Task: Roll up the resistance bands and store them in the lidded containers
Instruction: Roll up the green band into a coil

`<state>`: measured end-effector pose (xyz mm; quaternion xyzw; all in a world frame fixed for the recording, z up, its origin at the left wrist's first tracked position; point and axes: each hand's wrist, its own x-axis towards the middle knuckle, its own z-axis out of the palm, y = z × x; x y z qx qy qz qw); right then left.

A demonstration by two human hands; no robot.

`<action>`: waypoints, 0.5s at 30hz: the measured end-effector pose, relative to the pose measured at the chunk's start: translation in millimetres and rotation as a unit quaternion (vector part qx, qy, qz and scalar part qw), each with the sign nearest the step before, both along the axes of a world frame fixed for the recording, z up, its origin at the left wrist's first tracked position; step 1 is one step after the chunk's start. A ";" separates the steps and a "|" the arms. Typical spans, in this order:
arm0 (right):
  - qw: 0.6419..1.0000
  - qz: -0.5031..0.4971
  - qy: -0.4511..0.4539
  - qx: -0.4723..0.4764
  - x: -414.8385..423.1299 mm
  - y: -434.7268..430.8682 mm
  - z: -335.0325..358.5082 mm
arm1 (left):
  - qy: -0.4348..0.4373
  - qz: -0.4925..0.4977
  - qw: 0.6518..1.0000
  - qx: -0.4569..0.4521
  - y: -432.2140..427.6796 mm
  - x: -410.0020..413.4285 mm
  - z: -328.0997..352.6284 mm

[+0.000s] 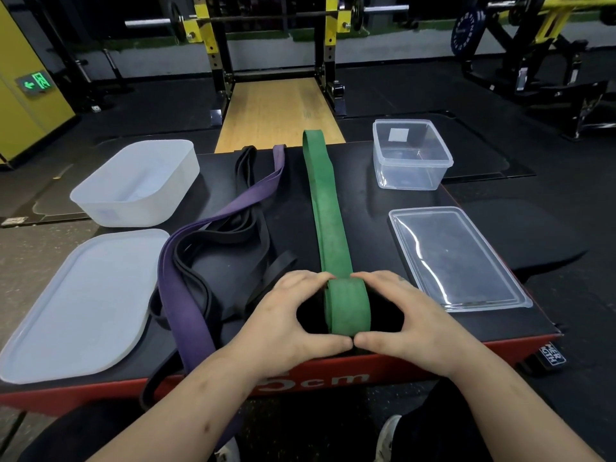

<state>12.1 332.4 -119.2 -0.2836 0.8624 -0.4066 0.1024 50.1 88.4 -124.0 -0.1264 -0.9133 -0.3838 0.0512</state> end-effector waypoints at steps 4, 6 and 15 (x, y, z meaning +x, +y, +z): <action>0.999 0.025 -0.021 0.020 1.3 2.0 1.1 | -0.011 0.005 1.000 0.026 2.6 1.6 0.4; 0.999 0.026 -0.016 0.030 2.1 2.4 0.7 | -0.020 -0.002 1.000 0.020 4.2 2.3 0.4; 1.000 0.009 -0.027 -0.012 0.1 1.1 -1.2 | -0.010 -0.025 0.999 -0.028 0.7 5.1 0.3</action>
